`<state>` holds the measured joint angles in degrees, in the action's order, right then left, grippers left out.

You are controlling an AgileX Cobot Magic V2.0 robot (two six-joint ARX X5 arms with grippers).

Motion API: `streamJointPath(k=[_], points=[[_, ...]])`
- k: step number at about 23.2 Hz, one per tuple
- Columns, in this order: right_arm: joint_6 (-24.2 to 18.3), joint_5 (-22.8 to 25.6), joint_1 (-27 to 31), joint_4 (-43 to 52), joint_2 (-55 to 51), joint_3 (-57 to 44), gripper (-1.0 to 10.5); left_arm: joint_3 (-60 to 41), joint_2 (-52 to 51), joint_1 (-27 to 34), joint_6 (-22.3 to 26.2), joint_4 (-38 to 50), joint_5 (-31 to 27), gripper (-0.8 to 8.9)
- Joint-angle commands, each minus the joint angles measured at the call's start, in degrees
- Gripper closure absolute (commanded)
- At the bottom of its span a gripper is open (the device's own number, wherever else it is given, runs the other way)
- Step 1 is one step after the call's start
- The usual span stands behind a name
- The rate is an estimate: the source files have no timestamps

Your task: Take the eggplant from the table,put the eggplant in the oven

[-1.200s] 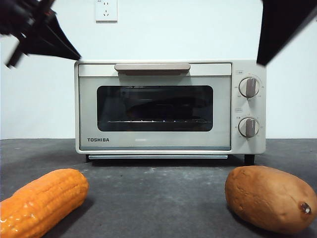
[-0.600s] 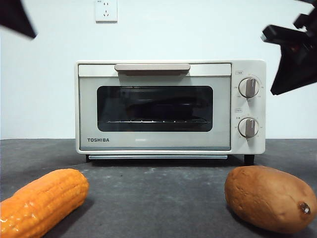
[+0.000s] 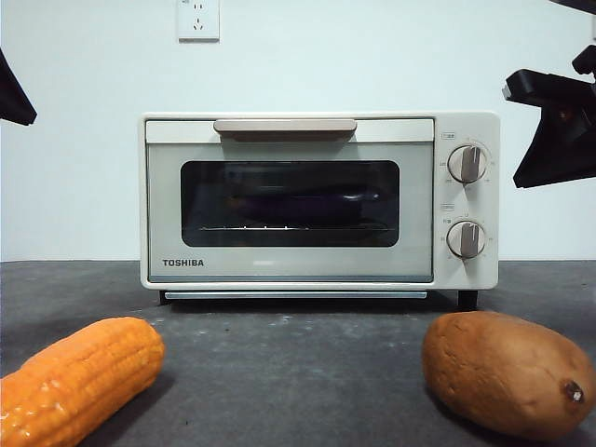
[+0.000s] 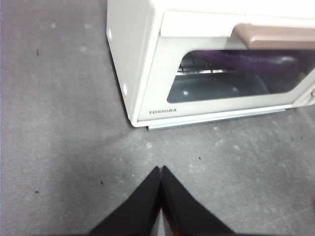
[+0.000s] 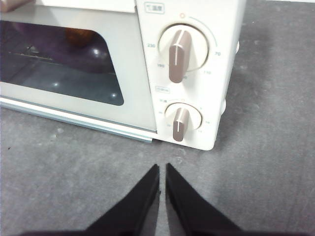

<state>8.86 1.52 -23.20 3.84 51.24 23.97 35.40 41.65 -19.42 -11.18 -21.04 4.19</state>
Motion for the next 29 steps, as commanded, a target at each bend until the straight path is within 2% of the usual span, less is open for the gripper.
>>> streamJointPath(k=[1, 4, 7, 9, 13, 17, 22, 29], points=[[0.59, 0.15, -0.26, 0.66, 0.33, 0.31, 9.4, 0.55, 0.37, -0.26, -0.28, 0.50, -0.15, 8.08], [0.59, 0.17, -0.26, 0.66, 0.33, 0.35, 9.4, 0.52, -2.21, -0.61, -0.20, -0.44, -0.37, 8.08], [0.59, 0.15, -0.28, 0.63, 0.33, 0.35, 9.4, -0.35, -10.34, 0.83, 11.47, 0.59, -0.94, 8.08], [0.59, 0.17, -0.26, 0.63, 0.33, 0.35, 9.4, -3.54, -16.81, 3.19, 14.71, 4.85, -1.05, 8.07], [0.59, 0.15, -0.28, 0.63, 0.33, 0.35, 9.4, -14.32, -27.91, 10.29, 15.26, 13.33, -3.13, 8.08], [0.59, 0.17, -0.26, 0.63, 0.33, 0.35, 9.4, -24.57, -34.82, 15.08, 15.17, 14.38, -3.15, 8.08], [0.59, 0.15, -0.26, 0.63, 0.33, 0.35, 9.4, -33.35, -41.48, 17.31, 14.99, 14.67, -3.15, 8.08], [0.59, 0.17, -0.26, 0.76, 0.33, 0.37, 9.4, -34.84, -41.46, 17.59, 14.99, 14.67, -3.10, 8.08]])
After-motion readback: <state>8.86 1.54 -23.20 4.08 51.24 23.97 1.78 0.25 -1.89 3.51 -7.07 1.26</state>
